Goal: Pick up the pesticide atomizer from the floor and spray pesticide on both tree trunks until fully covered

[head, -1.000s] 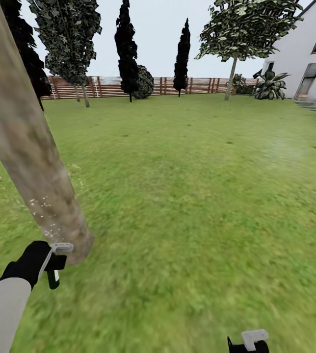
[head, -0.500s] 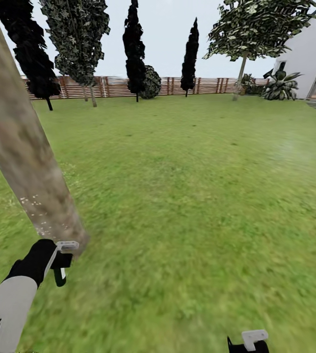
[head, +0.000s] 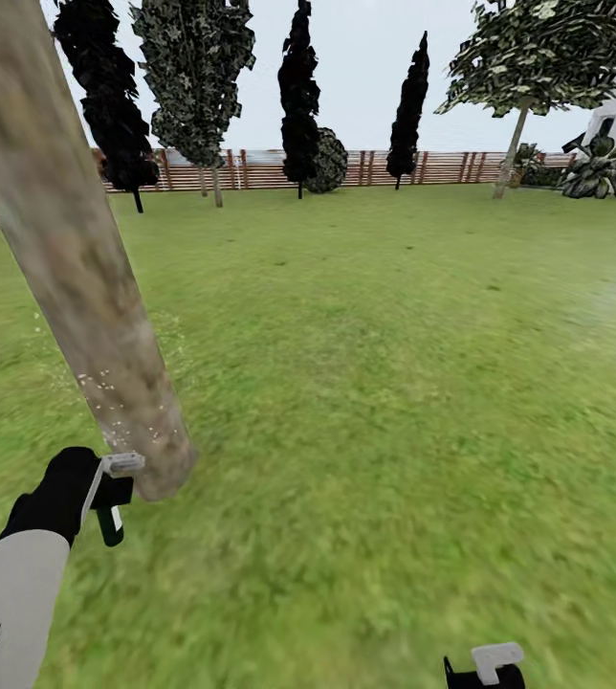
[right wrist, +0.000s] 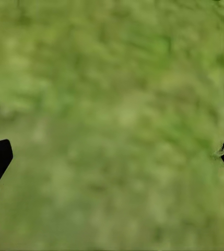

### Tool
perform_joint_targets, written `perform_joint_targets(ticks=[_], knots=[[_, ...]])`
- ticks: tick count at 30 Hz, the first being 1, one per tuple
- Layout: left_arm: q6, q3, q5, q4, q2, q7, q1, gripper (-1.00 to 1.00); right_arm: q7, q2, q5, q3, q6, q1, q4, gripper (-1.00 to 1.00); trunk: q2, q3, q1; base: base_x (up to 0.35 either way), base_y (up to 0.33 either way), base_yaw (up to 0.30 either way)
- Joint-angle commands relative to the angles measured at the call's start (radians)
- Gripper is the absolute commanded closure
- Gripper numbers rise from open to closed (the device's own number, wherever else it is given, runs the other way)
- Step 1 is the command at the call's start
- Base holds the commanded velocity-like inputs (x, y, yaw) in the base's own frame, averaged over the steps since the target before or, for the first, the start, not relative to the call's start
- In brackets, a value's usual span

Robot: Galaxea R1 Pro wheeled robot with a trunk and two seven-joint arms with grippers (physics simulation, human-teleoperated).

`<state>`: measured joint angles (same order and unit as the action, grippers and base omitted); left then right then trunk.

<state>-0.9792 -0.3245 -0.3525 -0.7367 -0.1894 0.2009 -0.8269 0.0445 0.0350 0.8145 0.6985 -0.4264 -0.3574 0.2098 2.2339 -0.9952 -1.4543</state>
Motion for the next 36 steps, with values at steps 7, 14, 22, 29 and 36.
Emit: perform_joint_targets(ticks=[7, 14, 22, 29, 36], knots=[[-0.008, 0.002, -0.004, -0.001, -0.002, -0.021, -0.001, 1.00, -0.001, 0.006, 0.000, -0.001, 0.000, 0.000, -0.001, -1.00, 0.000, 0.000, 0.000, 0.132, -0.247, 0.001], [-0.013, -0.002, -0.063, 0.007, -0.002, -0.075, -0.003, 1.00, -0.002, 0.005, 0.000, -0.001, 0.000, 0.000, -0.001, -1.00, 0.000, 0.000, 0.000, 0.140, -0.249, 0.093], [-0.015, -0.002, -0.064, 0.001, 0.002, -0.075, -0.003, 1.00, -0.002, 0.005, 0.000, -0.001, 0.000, 0.000, -0.001, -1.00, 0.000, 0.000, 0.000, 0.150, -0.242, 0.275], [-0.016, -0.002, -0.065, 0.004, 0.001, -0.076, -0.006, 1.00, -0.002, 0.005, 0.000, -0.001, 0.000, 0.000, -0.001, -1.00, 0.000, 0.000, 0.000, 0.106, -0.261, 0.224], [-0.016, -0.002, -0.063, -0.001, -0.002, -0.076, -0.013, 1.00, -0.002, 0.005, 0.000, -0.001, 0.000, 0.000, -0.001, -1.00, 0.000, 0.000, 0.000, 0.275, -0.154, 0.004]])
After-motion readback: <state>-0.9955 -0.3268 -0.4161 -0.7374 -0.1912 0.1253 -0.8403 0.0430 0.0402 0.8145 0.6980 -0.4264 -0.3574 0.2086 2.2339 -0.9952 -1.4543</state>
